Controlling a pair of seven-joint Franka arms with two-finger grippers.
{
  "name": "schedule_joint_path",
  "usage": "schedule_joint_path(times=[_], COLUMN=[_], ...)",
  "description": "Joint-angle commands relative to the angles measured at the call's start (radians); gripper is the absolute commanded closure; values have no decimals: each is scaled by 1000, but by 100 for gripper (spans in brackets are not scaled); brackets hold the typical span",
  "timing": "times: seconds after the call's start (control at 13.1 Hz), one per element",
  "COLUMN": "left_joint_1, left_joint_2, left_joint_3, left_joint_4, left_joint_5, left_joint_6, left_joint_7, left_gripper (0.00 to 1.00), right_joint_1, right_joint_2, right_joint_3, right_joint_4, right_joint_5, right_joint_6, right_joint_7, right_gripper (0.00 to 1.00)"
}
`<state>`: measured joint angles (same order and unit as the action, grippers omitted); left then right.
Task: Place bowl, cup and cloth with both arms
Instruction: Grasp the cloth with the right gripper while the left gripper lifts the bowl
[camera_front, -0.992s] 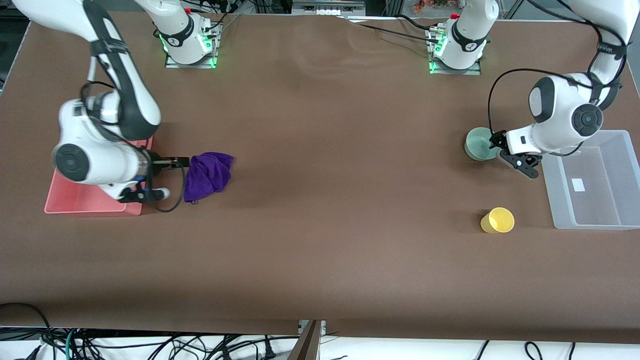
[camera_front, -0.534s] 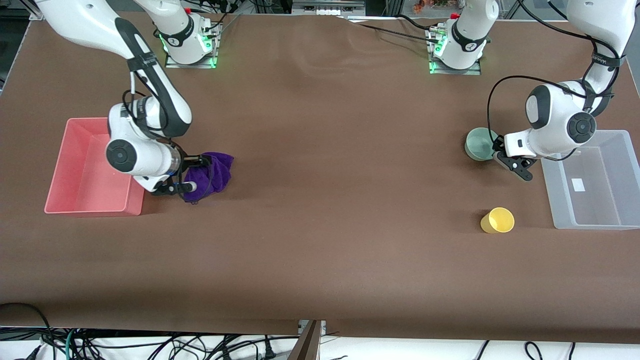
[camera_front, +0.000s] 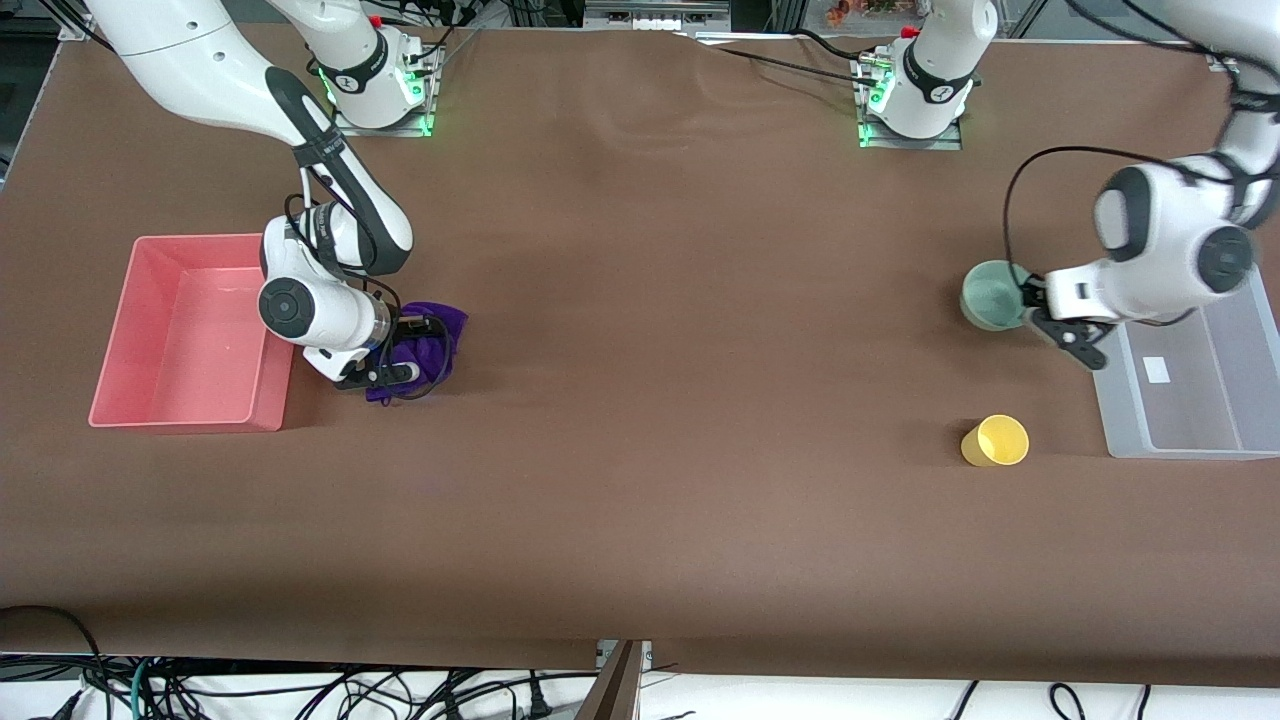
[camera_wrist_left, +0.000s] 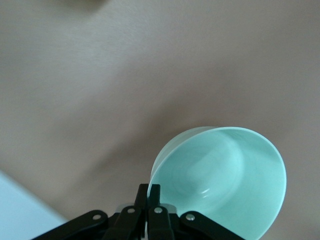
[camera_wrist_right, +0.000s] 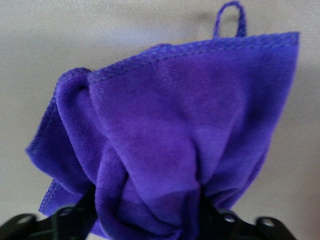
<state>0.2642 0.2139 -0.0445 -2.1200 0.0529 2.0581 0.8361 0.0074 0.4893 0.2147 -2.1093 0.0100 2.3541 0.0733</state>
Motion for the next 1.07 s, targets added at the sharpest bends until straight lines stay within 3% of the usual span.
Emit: schedule_joint_path(times=[0.0, 0.23, 0.46, 0.69, 0.84, 0.92, 0.99], left_joint_1=[42, 159, 288, 348, 362, 360, 359], left_joint_2=[50, 175, 390, 507, 542, 541, 538], left_joint_3=[3, 5, 5, 5, 5, 5, 5], left_joint_4=[306, 530, 733, 736, 735, 733, 733], left_joint_5=[1, 33, 62, 62, 64, 62, 62], left_joint_6=[-316, -386, -308, -88, -38, -39, -44], left_joint_7=[35, 180, 323, 339, 339, 336, 337], left_gripper=[100, 100, 100, 100, 100, 69, 20], right_joint_1=[0, -3, -6, -20, -27, -36, -43], right_joint_2=[-12, -18, -37, -49, -55, -57, -58], right_joint_3=[2, 0, -3, -12, -34, -55, -82], right_joint_4=[-8, 23, 87, 274, 438, 515, 573], right_joint_5=[-7, -7, -8, -8, -14, -31, -68], right_joint_6=[-2, -51, -162, -434, -661, -767, -852], right_joint_7=[-3, -12, -12, -14, -61, -104, -169], right_gripper=[100, 100, 100, 100, 100, 100, 100])
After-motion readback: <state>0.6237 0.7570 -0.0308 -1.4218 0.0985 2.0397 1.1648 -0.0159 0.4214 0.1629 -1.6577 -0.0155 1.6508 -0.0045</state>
